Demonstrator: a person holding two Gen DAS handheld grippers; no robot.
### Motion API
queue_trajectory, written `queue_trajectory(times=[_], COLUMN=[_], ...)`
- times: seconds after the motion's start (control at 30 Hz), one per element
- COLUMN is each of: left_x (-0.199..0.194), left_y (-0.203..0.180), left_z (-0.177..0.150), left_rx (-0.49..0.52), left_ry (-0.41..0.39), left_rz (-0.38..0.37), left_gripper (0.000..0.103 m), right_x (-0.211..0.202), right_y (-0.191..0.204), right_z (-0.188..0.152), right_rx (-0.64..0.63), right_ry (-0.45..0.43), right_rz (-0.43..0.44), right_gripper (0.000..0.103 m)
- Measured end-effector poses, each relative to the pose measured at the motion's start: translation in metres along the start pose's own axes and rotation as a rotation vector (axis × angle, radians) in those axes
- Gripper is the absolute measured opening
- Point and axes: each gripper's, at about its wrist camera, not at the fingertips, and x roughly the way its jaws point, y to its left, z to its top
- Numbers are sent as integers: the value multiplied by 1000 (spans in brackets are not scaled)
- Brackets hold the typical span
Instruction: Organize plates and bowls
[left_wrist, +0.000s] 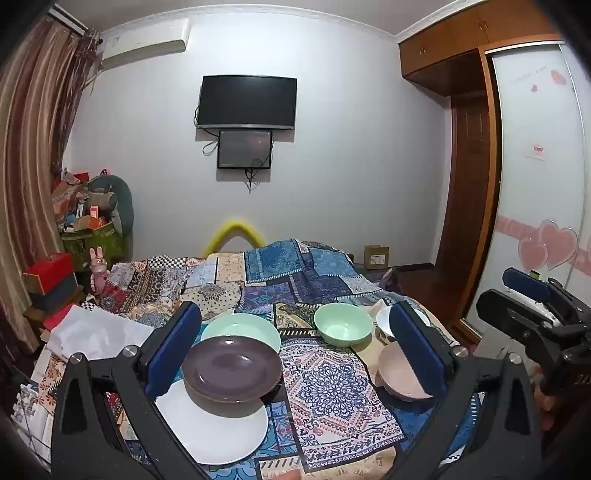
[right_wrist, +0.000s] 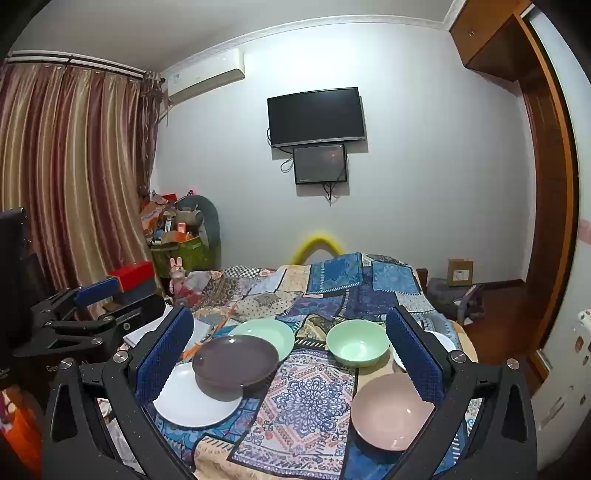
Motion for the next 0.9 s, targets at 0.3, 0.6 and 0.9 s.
queue_trajectory(times=[0.3, 0.6, 0.9], left_x=[-1, 1, -5], left_y=[-2, 0, -1], left_z=[2, -1, 1], left_rx=[-11, -4, 8], left_ry=[11, -3, -15], left_rz=[-3, 5, 6], left_gripper=[103, 103, 103], right_x=[-1, -2, 0], right_y=[-2, -3, -7], right_z=[0, 0, 0], right_rx=[12, 18, 22], right_ry=[-5, -9, -11], right_rz=[1, 2, 2], right_gripper=[103, 103, 103])
